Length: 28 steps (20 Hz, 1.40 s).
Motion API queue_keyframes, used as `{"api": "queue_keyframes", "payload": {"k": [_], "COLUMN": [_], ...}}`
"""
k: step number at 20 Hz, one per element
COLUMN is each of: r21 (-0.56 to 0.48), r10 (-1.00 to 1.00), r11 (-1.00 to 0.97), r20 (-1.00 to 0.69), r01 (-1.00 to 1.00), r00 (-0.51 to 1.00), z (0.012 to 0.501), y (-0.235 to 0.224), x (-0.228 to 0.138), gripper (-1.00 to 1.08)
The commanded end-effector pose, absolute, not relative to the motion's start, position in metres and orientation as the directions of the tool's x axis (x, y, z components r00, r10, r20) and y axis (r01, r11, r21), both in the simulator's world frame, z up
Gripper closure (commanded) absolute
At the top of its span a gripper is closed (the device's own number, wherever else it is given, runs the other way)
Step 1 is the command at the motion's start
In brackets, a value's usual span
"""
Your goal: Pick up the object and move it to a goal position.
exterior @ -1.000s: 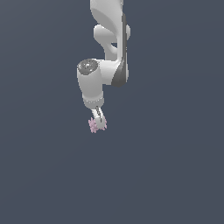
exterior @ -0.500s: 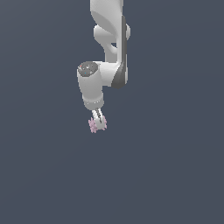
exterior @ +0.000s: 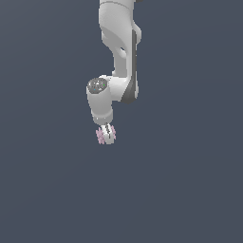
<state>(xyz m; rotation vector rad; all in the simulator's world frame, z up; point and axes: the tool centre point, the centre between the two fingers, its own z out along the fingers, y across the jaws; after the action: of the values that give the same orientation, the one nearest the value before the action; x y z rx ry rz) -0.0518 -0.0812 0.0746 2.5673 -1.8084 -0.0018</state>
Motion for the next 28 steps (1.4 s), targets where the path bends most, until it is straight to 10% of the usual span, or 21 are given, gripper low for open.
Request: {"api": "queue_keyframes", "payload": {"k": [1,2,28], "r21": [0.000,0.000,0.000], "r10": [-0.942,-0.942,-0.942], "r11": [-0.337,-0.337,-0.336], "r20": [0.000,0.000,0.001], "r01": [-0.942,-0.942,-0.942], "r00": [0.337,0.337,0.336], "z": [0.072,0.072,0.143], "y": [-0.081,-0.081,-0.131], "x": [-0.051,-0.051,-0.036], "gripper": [-0.92,1.08,1.08]}}
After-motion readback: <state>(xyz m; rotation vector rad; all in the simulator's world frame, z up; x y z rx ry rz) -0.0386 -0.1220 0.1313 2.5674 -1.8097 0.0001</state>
